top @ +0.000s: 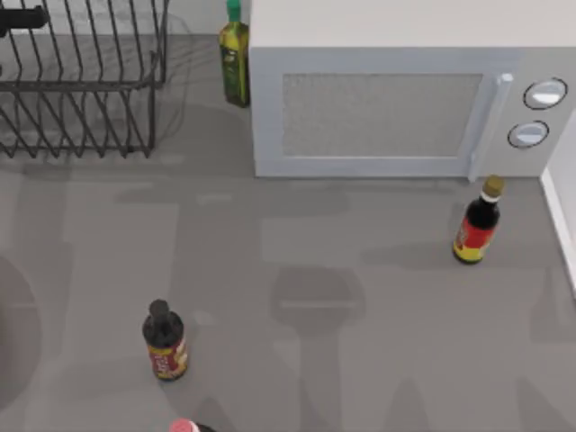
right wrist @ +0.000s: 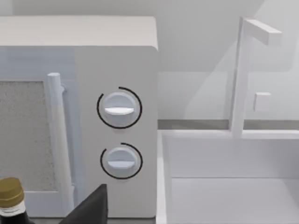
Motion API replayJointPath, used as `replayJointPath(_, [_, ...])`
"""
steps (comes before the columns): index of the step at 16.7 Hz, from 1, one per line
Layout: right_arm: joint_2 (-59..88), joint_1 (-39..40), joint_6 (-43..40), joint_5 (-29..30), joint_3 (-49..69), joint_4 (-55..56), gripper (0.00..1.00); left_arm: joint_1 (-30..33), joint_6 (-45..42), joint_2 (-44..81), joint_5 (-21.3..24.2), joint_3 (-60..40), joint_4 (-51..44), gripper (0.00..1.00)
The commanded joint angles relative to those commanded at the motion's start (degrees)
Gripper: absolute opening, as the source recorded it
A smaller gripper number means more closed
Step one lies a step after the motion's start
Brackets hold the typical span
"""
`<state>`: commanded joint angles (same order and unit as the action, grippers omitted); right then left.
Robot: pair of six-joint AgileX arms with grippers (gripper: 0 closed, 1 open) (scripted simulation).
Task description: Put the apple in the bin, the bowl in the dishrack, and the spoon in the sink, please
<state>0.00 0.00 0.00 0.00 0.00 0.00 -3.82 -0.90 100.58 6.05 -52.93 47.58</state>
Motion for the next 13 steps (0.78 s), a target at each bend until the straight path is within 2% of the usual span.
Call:
replayJointPath(11, [0.0,0.0,0.0,0.0,0.0,0.0,1.0,0.0,0.0,0.0,0.0,0.0,0.0,0.98])
replayJointPath(13, [0.0,0.0,0.0,0.0,0.0,0.0,1.0,0.0,0.0,0.0,0.0,0.0,0.0,1.0])
